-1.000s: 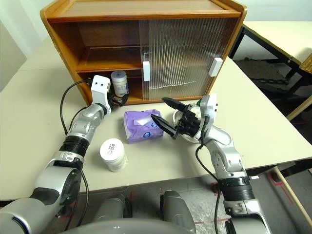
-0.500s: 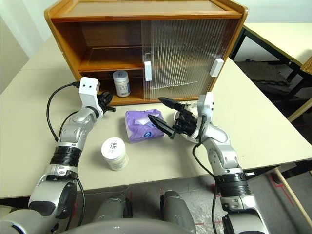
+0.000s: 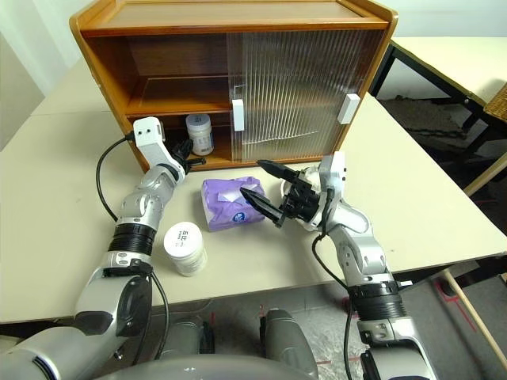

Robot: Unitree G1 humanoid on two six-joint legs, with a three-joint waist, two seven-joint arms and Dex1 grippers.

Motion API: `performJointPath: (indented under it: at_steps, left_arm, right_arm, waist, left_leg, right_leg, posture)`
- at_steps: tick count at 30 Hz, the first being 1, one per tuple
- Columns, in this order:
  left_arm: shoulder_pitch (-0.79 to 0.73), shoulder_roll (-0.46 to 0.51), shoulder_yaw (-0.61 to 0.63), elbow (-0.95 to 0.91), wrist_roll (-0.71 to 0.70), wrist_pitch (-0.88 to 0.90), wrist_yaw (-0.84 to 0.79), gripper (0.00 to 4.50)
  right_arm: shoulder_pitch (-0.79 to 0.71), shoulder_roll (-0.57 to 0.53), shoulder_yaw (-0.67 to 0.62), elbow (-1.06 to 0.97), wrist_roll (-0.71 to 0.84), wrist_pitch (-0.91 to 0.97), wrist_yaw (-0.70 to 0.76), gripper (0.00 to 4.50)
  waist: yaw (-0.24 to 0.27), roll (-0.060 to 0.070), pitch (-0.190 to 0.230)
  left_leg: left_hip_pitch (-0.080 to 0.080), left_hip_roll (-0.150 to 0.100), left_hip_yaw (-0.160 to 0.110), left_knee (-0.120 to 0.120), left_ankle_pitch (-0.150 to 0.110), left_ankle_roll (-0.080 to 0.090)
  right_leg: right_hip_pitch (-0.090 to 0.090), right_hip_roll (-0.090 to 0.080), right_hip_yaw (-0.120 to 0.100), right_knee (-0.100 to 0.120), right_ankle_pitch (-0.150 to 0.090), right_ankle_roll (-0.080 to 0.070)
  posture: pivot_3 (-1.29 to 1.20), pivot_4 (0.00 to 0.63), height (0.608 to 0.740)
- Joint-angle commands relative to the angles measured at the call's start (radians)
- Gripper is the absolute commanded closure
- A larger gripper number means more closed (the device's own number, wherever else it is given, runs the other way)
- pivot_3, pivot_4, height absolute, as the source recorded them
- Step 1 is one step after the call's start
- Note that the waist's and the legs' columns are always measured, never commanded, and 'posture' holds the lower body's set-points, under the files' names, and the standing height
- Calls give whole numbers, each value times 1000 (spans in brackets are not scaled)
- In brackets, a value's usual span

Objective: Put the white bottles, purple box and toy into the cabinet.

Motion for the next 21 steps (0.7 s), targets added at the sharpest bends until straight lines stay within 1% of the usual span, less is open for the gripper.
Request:
performJointPath:
  at_steps: [1, 4, 9, 15, 21]
  left_arm:
    - [4, -10, 13, -21, -22, -13, 21, 4470]
    - [17, -26, 25, -47, -39, -19, 44, 4470]
    - [5, -45, 58, -35, -88, -30, 55, 4470]
    - [-50, -78, 128, 47, -170, -59, 67, 4470]
    - [-126, -92, 181, 171, -216, -136, 77, 4470]
  right_arm:
    - [9, -3, -2, -20, -2, -4, -6, 0]
    - [8, -4, -3, -20, -2, -3, -9, 0]
    - [6, -4, 1, -23, -2, 0, -9, 0]
    - [6, -4, 6, -26, -3, 4, -8, 0]
    - [11, -10, 4, -30, -4, 4, -7, 0]
  waist:
    - [0, 0, 0]
    - [1, 0, 0]
    - [2, 0, 0]
    - [2, -1, 0]
    - [1, -1, 1]
  left_leg:
    - [0, 0, 0, 0, 0, 0]
    - [0, 0, 0, 0, 0, 0]
    - [0, 0, 0, 1, 0, 0]
    - [0, 0, 0, 1, 0, 0]
    - [-1, -1, 0, 1, 0, 0]
  right_leg:
    - [0, 0, 0, 0, 0, 0]
    - [0, 0, 0, 0, 0, 0]
    - [0, 0, 0, 0, 0, 1]
    - [0, 0, 0, -1, -1, 2]
    - [0, 0, 0, -1, -1, 3]
  posture:
    - [32, 0, 740]
    - [34, 0, 740]
    - [41, 0, 740]
    - [34, 0, 740]
    - [26, 0, 740]
